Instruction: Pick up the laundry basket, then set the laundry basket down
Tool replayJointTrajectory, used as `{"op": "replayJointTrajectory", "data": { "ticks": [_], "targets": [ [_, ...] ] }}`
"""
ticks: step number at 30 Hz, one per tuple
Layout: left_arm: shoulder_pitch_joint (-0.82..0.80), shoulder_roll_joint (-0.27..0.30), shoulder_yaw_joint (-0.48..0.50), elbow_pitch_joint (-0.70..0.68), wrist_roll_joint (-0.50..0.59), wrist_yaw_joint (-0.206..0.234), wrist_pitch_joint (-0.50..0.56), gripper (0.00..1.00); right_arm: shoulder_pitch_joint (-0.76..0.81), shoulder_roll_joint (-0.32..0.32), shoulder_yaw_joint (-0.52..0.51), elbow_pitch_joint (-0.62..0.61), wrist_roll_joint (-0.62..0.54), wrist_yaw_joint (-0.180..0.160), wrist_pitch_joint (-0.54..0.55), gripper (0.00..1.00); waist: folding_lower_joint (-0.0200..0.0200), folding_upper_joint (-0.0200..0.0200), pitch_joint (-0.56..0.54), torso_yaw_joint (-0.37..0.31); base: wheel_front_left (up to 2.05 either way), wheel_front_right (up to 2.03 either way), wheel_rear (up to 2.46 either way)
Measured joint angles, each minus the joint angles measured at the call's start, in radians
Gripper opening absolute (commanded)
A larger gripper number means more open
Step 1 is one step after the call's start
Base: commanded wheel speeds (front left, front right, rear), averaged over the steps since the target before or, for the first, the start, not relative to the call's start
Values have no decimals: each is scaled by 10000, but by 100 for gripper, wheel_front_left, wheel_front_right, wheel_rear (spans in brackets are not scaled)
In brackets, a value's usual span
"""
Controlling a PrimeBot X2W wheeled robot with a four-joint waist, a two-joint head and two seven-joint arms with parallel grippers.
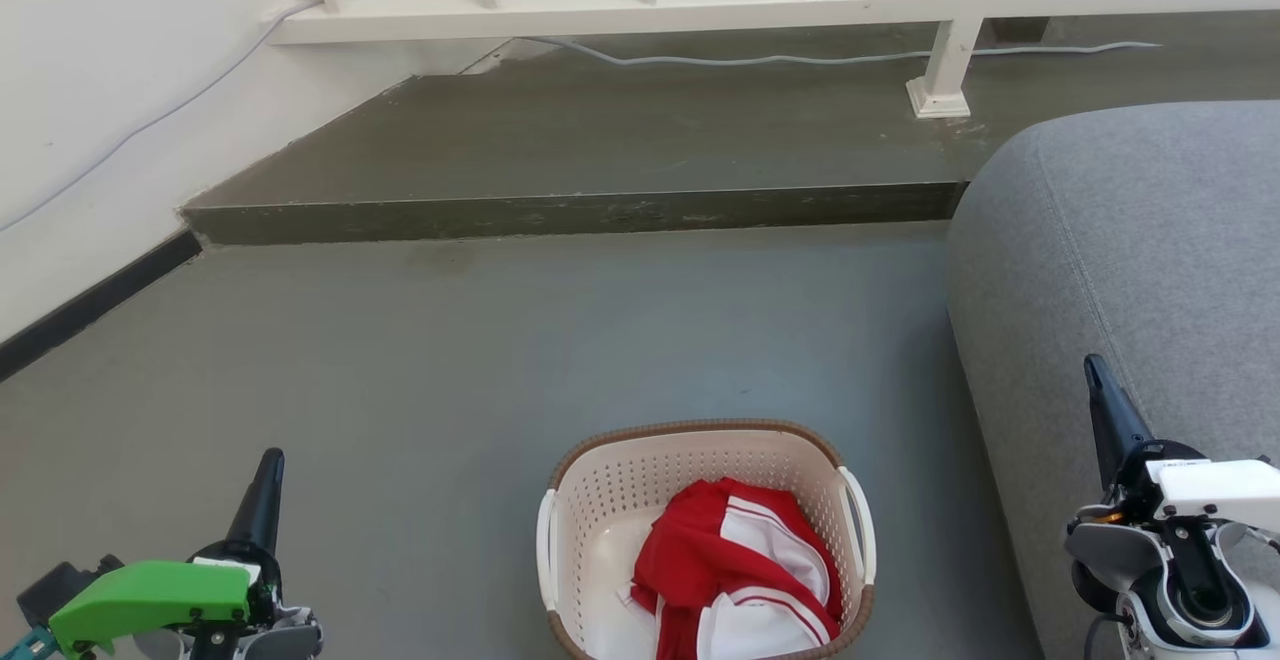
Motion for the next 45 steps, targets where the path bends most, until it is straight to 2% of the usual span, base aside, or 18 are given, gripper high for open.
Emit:
{"op": "replayJointTrajectory", "data": {
  "ticks": [9,45],
  "targets": [
    [-284,-15,253,201,-1126,-230,190,0,-195,25,-268,113,1151,157,190,0,0,0,6,79,0,0,0],
    [-413,-33,276,418,-1127,-322,261,0,-314,44,-295,245,1152,211,274,0,0,0,-3,80,0,0,0]
  ]
}}
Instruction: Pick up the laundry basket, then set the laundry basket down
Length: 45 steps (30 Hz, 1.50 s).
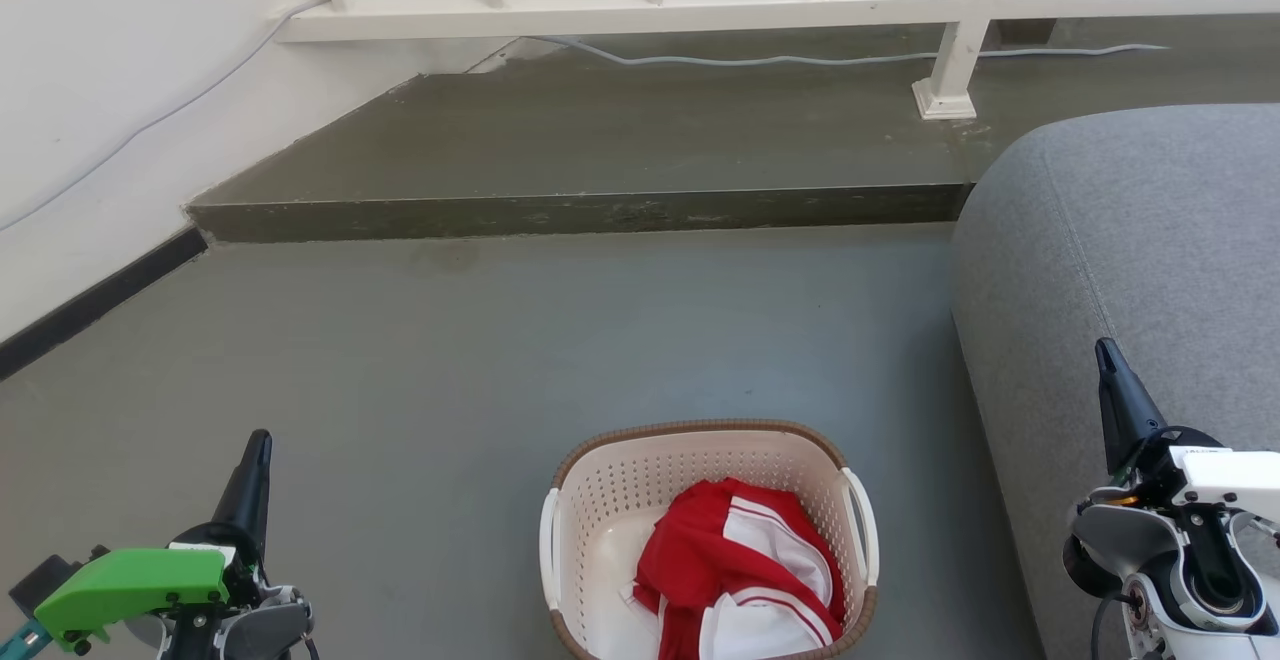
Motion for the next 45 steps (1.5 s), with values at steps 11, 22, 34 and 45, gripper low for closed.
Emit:
{"op": "replayJointTrajectory", "data": {
  "ticks": [11,22,34,45],
  "targets": [
    [-5,-8,13,46,0,-2,2,0,-2,2,-6,23,0,2,0,0,0,0,-1,0,0,0,0],
    [-9,-15,31,81,0,-12,12,0,-5,6,-12,36,0,2,2,0,0,0,-3,0,0,0,0],
    [-12,-17,44,138,0,-12,13,0,-7,8,-19,63,0,2,4,0,1,0,-4,1,0,0,0],
    [-15,-23,58,176,0,-13,15,0,-8,27,-31,81,0,4,6,0,1,0,-4,1,0,0,0]
  ]
}}
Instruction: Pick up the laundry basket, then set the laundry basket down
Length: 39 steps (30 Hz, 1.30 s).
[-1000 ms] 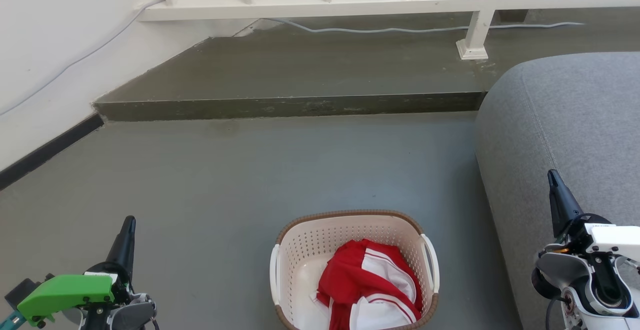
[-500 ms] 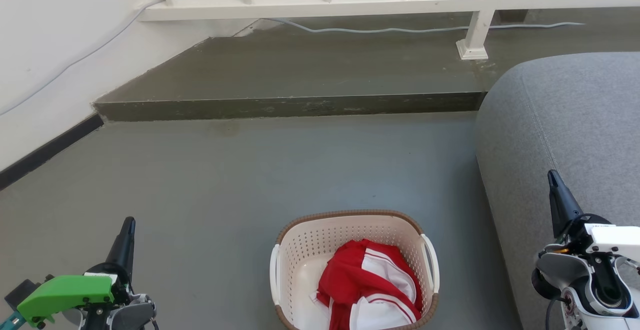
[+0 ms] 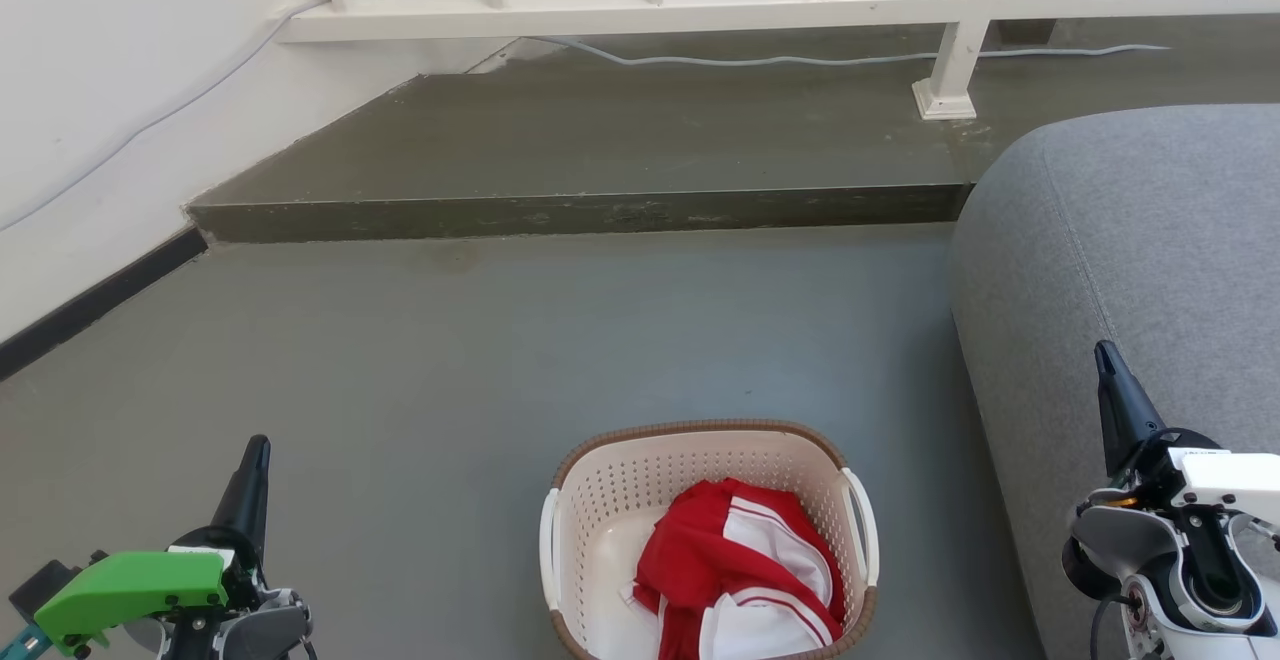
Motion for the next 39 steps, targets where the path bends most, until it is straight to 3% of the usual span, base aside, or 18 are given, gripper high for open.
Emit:
{"op": "replayJointTrajectory", "data": {
  "ticks": [39],
  "targets": [
    [-12,-27,84,38,0,-71,84,0,-3,48,-46,33,-2,2,25,0,0,0,-1,0,0,0,0]
  ]
}}
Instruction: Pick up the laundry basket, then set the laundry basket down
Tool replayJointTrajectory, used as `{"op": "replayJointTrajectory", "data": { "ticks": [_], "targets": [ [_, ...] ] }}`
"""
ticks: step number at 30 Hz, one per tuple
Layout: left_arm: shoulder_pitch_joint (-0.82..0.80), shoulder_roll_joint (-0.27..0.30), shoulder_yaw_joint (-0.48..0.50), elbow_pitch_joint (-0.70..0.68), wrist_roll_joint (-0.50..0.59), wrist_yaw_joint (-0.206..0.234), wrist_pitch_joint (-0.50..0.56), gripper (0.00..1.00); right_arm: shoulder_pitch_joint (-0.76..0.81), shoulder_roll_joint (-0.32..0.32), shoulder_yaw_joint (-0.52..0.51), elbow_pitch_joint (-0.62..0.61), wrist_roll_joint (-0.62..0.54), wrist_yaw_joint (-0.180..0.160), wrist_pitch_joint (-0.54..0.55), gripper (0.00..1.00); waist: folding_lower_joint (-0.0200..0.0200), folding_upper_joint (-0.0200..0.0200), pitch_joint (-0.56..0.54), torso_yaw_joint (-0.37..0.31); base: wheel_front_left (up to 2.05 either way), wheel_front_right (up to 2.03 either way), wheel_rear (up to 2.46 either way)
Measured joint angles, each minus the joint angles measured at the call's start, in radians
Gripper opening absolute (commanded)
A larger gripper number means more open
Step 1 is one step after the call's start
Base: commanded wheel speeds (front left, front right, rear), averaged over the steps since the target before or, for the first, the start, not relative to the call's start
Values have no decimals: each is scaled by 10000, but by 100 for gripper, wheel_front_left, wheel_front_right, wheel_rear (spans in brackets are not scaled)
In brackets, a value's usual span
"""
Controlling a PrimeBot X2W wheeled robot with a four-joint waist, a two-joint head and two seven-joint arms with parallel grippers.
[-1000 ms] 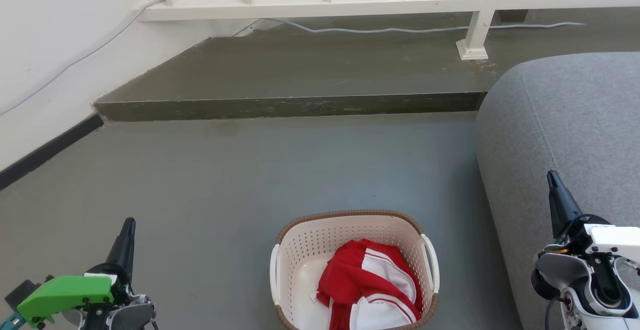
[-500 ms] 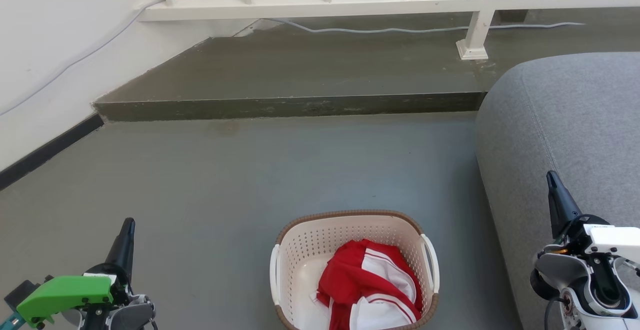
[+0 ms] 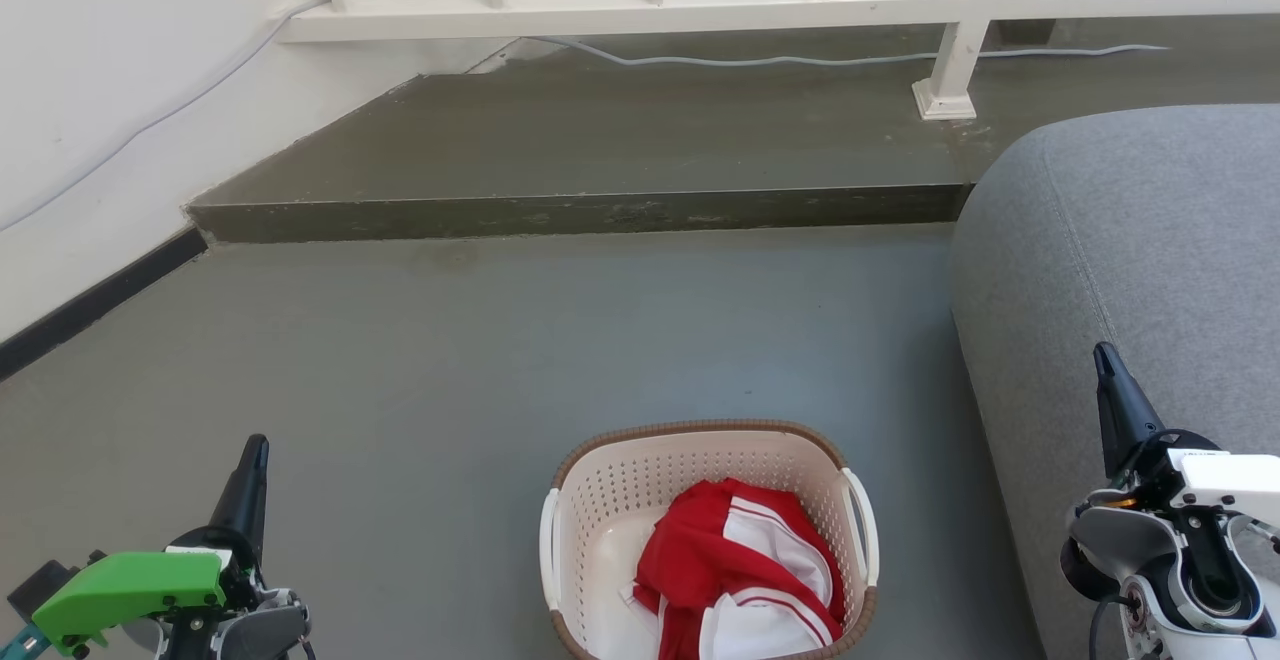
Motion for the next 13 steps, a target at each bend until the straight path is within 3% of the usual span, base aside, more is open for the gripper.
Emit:
{"op": "replayJointTrajectory", "data": {
  "ticks": [13],
  "targets": [
    [-1,-10,13,4,0,0,0,0,-1,4,-15,6,0,29,0,0,0,0,0,0,0,0,0]
  ]
}}
